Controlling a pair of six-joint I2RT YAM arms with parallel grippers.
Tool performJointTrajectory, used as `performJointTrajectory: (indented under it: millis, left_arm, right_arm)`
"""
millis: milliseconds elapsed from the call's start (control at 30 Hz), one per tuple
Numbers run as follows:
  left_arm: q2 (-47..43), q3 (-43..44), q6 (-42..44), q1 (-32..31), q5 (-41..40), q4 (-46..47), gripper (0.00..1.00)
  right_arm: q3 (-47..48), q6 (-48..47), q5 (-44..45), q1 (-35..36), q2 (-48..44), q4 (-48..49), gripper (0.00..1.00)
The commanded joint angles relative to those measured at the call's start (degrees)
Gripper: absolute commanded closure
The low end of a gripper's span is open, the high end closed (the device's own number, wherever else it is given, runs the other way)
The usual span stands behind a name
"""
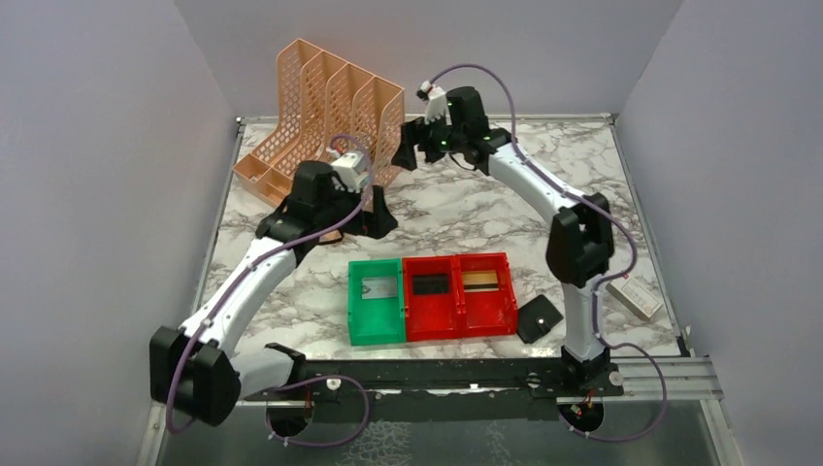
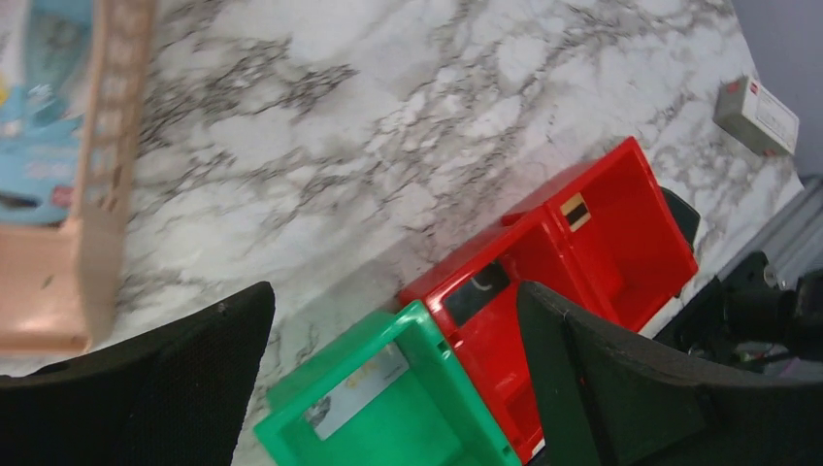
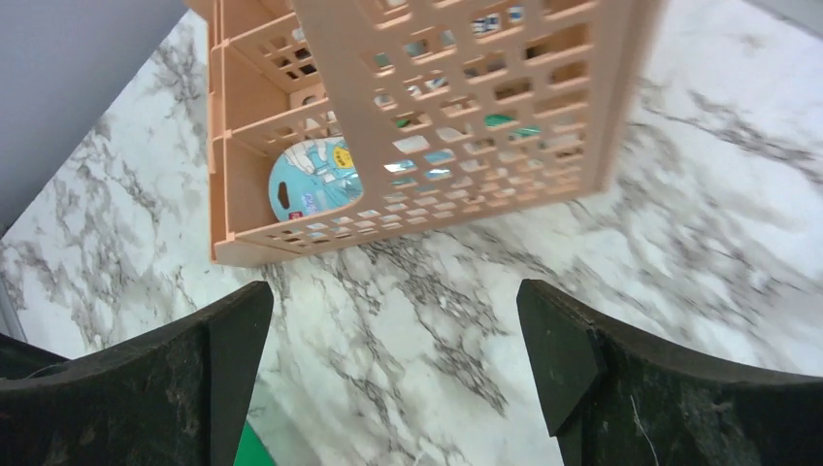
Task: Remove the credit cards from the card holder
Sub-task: Move the distractor to the center of the board.
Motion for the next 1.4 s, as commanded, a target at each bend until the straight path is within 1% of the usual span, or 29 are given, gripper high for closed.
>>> performJointTrajectory:
  millis: [0,67,200,333,400,467,500,533,600,667,800,900,1033,1100,1233,1367]
  left_arm:
    - [6.9,5.7,4.0,-7.1,-2.0,5.8,0.02]
    - [11.3,7.7,4.7,-8.5,-2.5,7.1,0.03]
    - [20.2,13.7,6.4,-9.4,-6.1,7.1,0.07]
    - [26.6,18.6,7.6,-9.4,-11.6,7.0,0.08]
    - [29.1,21.4,7.4,-9.4,-16.4,5.4,0.11]
    - [29.0,21.5,7.3,-9.4,-18.1,5.5,0.12]
    - [28.2,20.6,7.2,-9.4,-19.5,6.3,0.11]
    - [27.0,19.8,6.9,-9.3,-22.3,7.1,0.1]
    - [25.7,18.3,7.0,-9.0,-24.9,8.4,0.05]
    - [26.4,19.0,7.4,-8.2,-25.0,8.4,0.04]
    - [31.0,23.9,8.0,-6.3,-22.7,7.0,0.05]
    - [36.6,29.2,9.4,-5.6,-18.9,7.2,0.06]
    - [44.5,38.7,11.4,-5.2,-16.2,5.7,0.08]
    - [48.4,43.8,11.7,-5.1,-14.9,4.0,0.12]
    - [53.9,51.3,9.5,-4.9,-16.6,3.0,0.13]
    - [59.2,60.0,6.4,-3.3,-17.9,1.6,0.13]
  right_arm:
    - [-11.5,3.0,11.9,-3.5,-15.4,6.1,0.01]
    - [-19.0,5.8,16.5,-4.9,-21.1,7.8,0.01]
    - [-33.4,9.1,27.2,-6.0,-31.5,9.2,0.01]
    - [-45.1,11.2,32.9,-6.1,-41.4,9.4,0.0]
    - [-50.7,12.3,35.2,-6.1,-45.7,9.3,0.01]
    - [-54.1,12.9,36.2,-6.1,-49.5,8.9,0.01]
    - [-55.5,13.0,36.7,-6.1,-51.2,8.1,0.01]
    - [-56.6,13.3,37.4,-6.1,-52.6,7.4,0.01]
    - [-58.3,13.9,38.3,-6.1,-55.1,5.6,0.01]
    - [-59.7,14.6,38.1,-6.1,-57.2,4.4,0.01]
    - [-61.9,15.7,36.6,-6.1,-60.2,3.0,0.0]
    - [-63.3,16.4,36.6,-6.1,-61.5,1.4,0.0]
    - [-65.5,17.2,34.7,-6.1,-62.8,-0.3,0.01]
    - [-66.9,17.7,34.9,-6.1,-63.5,-1.1,0.01]
    - [-69.3,18.1,35.7,-6.1,-65.1,-2.3,0.0]
    - [-70.5,18.3,35.0,-6.1,-65.9,-3.2,0.01]
